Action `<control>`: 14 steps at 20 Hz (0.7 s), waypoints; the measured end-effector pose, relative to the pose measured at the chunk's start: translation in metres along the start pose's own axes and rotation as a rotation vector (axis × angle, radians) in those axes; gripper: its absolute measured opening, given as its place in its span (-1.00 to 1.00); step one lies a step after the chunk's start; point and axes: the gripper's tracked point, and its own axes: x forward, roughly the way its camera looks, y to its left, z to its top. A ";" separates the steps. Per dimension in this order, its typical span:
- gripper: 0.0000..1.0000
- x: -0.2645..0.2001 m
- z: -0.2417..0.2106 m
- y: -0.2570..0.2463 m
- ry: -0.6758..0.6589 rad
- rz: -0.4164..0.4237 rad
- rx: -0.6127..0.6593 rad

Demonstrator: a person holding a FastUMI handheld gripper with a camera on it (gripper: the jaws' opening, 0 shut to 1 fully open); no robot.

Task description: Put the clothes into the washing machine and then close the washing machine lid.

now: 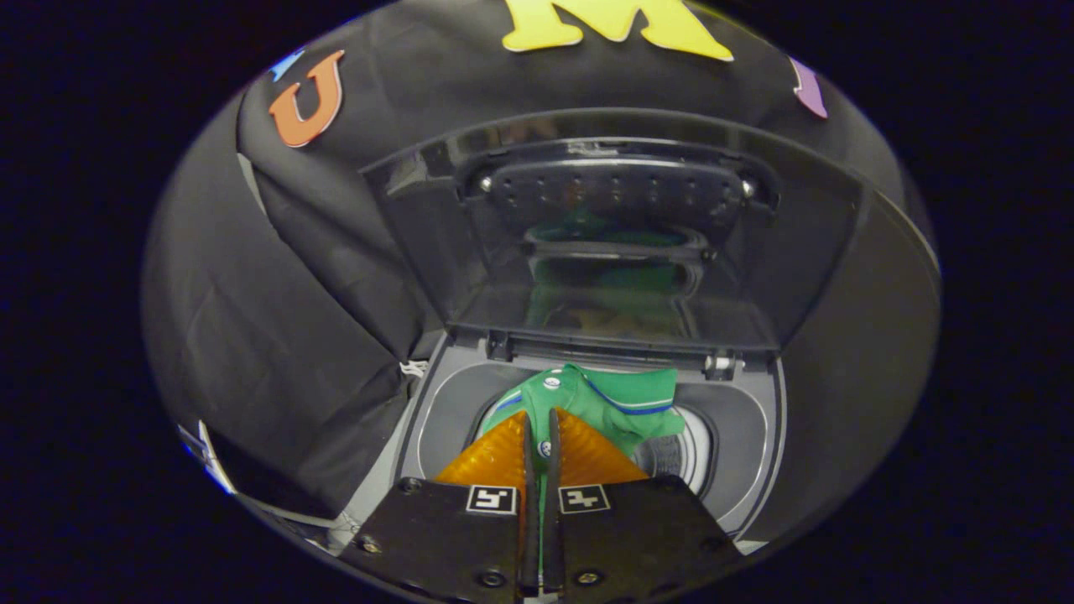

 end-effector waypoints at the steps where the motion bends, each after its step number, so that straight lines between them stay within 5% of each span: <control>1: -0.89 0.001 0.001 -0.003 -0.002 -0.007 0.000; 6: -0.89 0.012 -0.006 -0.015 0.058 0.000 0.046; 11: 0.87 0.004 0.000 -0.026 0.053 -0.016 0.017; 14: 0.82 -0.021 0.019 -0.013 -0.016 0.043 -0.015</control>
